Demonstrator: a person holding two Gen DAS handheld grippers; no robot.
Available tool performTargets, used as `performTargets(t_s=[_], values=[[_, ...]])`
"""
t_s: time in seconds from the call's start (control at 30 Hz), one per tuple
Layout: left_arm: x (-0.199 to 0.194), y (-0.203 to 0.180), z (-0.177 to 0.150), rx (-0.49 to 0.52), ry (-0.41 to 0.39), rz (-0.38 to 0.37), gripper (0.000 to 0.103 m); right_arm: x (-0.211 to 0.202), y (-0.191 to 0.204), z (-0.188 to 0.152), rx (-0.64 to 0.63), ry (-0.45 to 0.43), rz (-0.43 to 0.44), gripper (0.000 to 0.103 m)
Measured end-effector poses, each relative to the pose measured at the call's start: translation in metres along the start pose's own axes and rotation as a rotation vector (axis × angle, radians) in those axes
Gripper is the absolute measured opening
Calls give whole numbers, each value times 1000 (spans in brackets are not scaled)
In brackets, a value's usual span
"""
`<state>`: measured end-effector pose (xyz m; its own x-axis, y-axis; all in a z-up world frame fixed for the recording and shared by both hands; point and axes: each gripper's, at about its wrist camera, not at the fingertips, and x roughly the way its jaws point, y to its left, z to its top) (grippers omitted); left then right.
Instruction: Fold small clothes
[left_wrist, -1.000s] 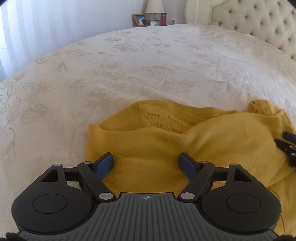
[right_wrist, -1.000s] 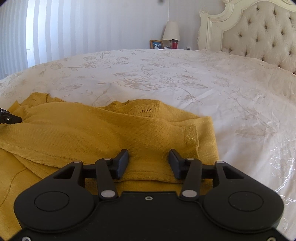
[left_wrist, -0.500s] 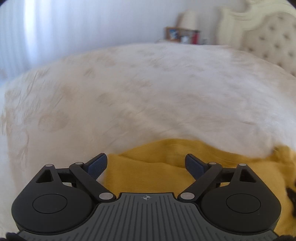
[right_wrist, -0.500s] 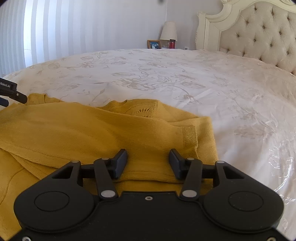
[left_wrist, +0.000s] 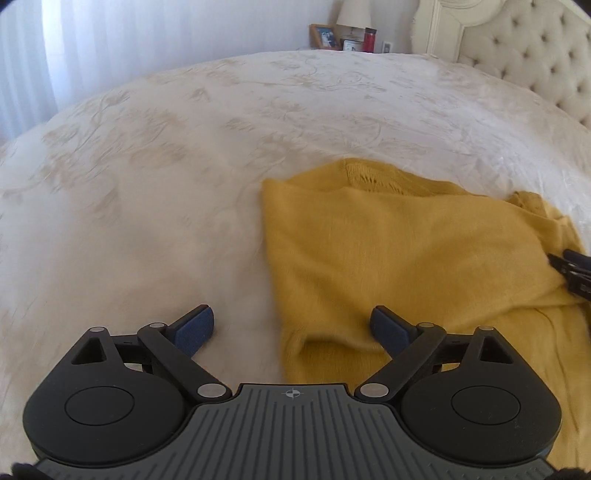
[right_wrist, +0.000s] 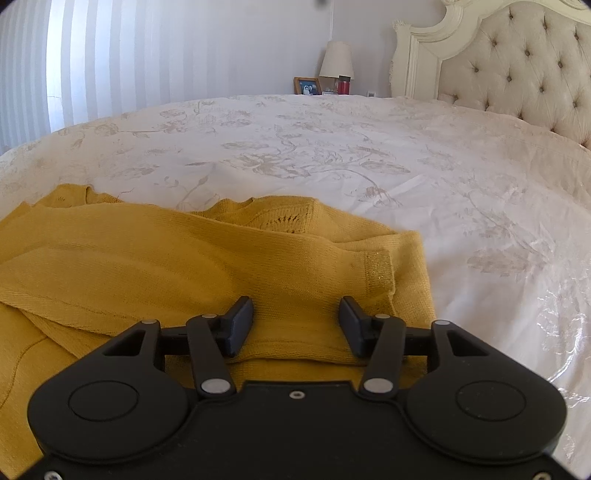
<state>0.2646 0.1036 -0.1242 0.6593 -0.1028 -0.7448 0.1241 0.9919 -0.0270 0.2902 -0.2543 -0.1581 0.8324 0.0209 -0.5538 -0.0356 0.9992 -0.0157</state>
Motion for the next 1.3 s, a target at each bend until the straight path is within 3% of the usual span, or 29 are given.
performTargets(t_s=[0.17,0.27,0.37,0.5,0.67,0.87,1.17,1.23,1.3], values=[[-51,13,-39,-50,37,-72,93,-14,-11,14,53,78,31,61],[-79,17,-59,-86,37,-106,93,-56,-25,21,142,53,74,64],[-98,18,-77,-111,36,-145,93,-108,-40,19,193,42,146,77],[-114,14,-104,-110,62,-184,93,-165,-61,-5,269,120,206,78],[-122,19,-139,-164,100,-217,93,-215,-73,-55,302,212,202,78],[-128,16,-159,-177,114,-259,93,-241,-79,-110,381,315,196,78],[-128,9,-174,-205,112,-261,93,-257,-70,-139,456,305,238,78],[-127,6,-176,-211,113,-251,93,-255,-64,-140,449,311,268,73],[-126,2,-177,-203,116,-235,93,-251,-57,-139,428,322,285,56]])
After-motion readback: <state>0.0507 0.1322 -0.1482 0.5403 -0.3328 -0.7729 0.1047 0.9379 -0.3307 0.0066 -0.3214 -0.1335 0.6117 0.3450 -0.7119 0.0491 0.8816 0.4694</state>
